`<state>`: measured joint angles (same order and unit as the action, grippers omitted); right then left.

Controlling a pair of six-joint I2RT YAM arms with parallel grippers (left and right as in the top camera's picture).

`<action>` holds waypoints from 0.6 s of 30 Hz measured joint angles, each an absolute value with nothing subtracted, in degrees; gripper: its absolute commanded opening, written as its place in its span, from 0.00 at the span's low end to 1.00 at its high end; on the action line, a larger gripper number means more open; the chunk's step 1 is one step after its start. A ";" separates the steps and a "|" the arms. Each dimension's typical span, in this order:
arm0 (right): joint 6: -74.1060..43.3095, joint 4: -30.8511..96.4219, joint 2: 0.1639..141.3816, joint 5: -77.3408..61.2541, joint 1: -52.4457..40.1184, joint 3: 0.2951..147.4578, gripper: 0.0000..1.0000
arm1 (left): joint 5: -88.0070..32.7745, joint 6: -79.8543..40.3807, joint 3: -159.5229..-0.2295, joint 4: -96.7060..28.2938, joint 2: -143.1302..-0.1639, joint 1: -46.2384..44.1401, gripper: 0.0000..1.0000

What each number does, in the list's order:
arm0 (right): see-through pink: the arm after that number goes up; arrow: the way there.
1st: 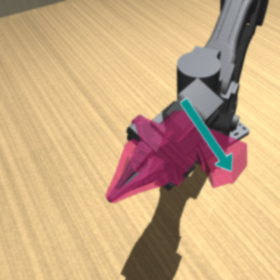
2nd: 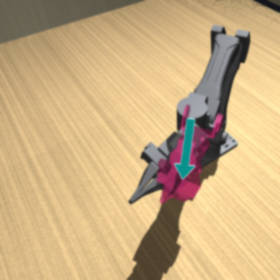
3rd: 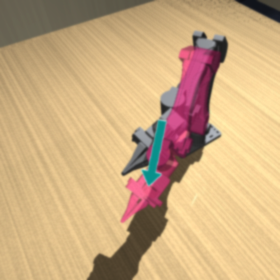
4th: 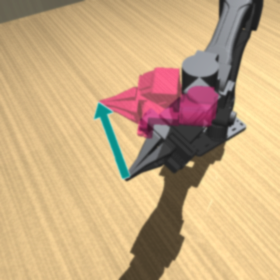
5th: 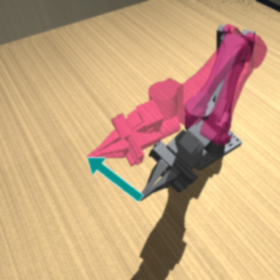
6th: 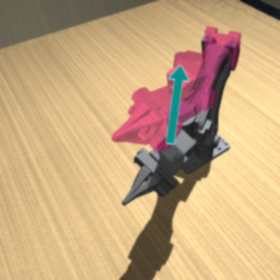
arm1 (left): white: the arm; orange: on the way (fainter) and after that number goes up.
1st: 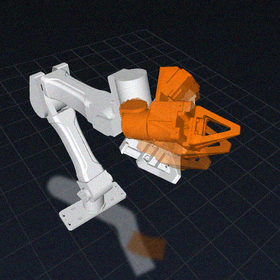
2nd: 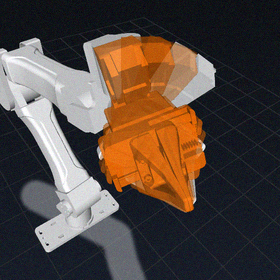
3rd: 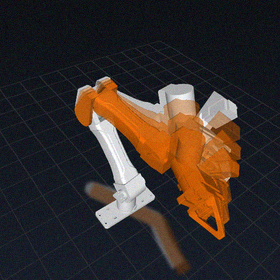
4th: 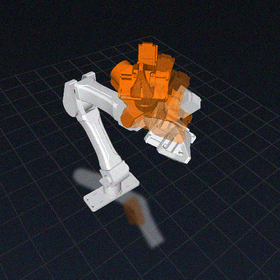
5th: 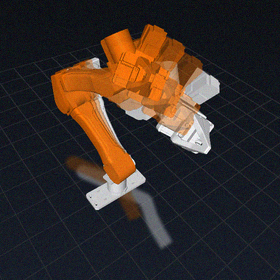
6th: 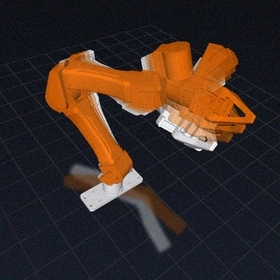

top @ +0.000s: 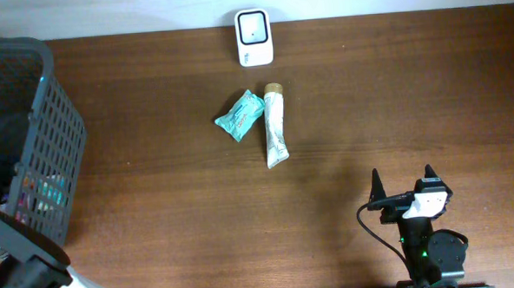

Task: Scan the item barcode
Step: 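Grasp the red-purple pack in the basket with the left gripper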

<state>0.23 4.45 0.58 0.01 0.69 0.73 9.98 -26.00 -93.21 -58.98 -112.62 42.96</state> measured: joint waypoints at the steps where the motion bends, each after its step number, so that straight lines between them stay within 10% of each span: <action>1: 0.27 4.45 0.58 0.01 0.69 0.73 0.99 | 10.83 -25.76 -93.21 -58.92 -112.62 43.22 0.84; 8: 0.27 4.43 0.58 0.01 0.69 0.73 0.99 | 15.27 -25.91 -86.85 -52.05 -112.53 45.08 0.68; 11: 0.27 4.43 0.58 0.01 0.69 0.73 0.99 | 15.46 -25.80 -81.84 -45.19 -111.39 45.06 0.00; 18: 0.27 4.43 0.58 0.01 0.69 0.73 0.99 | 8.14 -25.52 -84.29 -51.24 -107.83 45.34 0.00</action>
